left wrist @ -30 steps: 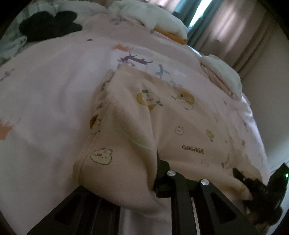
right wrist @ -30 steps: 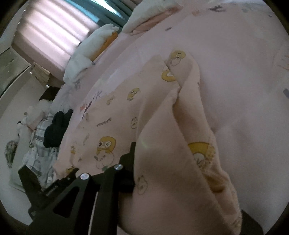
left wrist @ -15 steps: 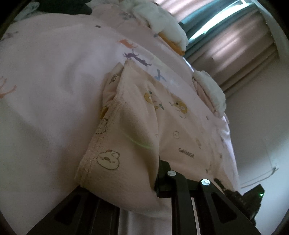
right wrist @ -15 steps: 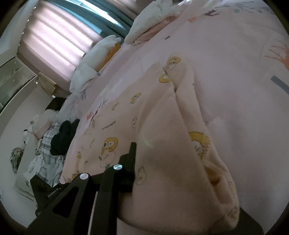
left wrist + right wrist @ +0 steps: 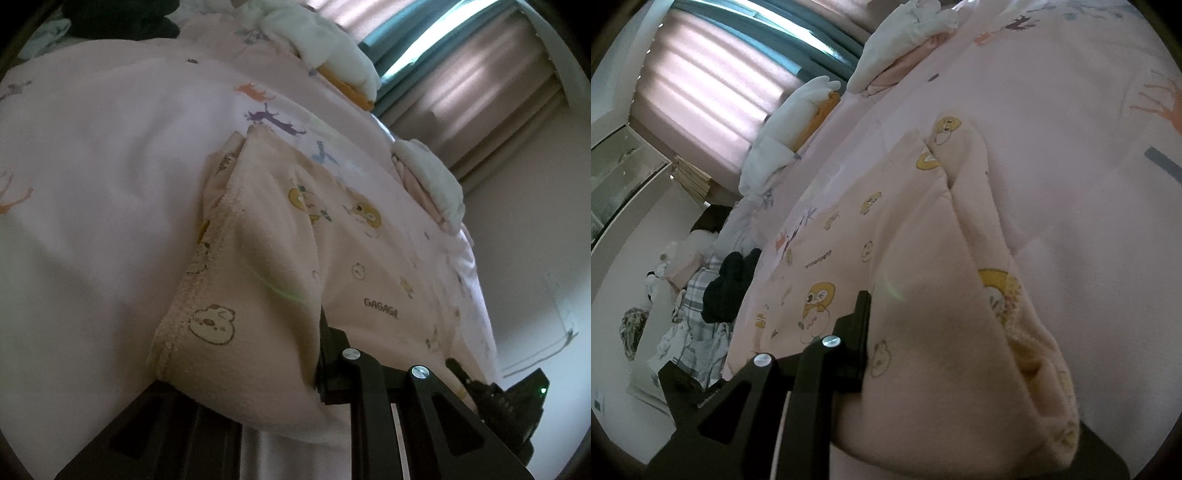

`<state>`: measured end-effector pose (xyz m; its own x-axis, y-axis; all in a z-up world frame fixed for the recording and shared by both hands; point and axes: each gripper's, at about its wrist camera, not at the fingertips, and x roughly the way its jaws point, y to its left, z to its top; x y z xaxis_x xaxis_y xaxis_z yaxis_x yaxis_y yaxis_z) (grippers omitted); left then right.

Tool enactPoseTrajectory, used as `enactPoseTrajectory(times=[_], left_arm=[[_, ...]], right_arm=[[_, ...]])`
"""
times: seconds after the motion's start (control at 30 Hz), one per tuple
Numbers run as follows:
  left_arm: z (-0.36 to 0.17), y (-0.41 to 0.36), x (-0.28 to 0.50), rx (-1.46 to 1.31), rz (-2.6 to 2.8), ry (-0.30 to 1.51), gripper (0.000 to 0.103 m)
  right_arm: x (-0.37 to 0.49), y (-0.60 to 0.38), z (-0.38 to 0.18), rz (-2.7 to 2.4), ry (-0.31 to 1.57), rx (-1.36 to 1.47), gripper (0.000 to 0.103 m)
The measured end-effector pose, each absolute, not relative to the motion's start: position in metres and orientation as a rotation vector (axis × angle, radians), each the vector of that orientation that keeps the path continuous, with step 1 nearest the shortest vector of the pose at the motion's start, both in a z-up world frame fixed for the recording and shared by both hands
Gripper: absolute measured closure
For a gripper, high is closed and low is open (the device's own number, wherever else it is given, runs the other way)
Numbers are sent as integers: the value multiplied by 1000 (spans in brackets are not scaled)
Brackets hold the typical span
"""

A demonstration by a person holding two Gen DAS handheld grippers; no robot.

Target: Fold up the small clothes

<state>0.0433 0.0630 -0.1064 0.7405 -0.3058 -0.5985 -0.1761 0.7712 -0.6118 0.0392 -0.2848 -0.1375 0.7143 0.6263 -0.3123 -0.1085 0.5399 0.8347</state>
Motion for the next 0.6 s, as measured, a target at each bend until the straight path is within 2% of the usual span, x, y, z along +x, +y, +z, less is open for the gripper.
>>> enactPoseTrajectory(times=[0.6], left_arm=[[-108, 64, 44, -726, -98, 740, 85]], right_arm=[[41, -288, -142, 507, 634, 948, 90]])
